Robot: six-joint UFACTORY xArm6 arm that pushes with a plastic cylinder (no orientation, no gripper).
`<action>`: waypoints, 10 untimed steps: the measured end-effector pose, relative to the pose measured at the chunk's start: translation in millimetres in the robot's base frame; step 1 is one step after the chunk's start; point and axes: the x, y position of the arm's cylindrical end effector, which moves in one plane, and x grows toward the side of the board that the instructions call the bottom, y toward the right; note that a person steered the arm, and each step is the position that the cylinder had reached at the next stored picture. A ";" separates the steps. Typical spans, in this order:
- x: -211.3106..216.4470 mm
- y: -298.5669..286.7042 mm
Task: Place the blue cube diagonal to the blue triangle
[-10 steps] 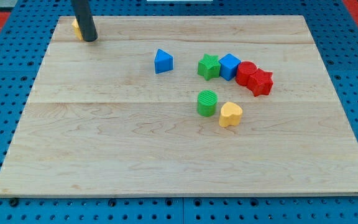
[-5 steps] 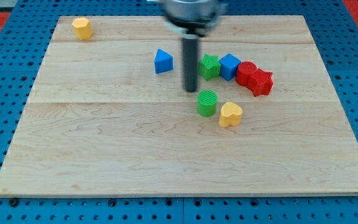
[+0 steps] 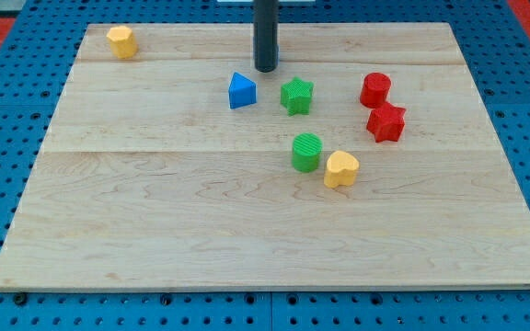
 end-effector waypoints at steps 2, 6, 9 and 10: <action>-37.8 28.3; -90.7 4.8; -52.7 86.6; -22.3 149.1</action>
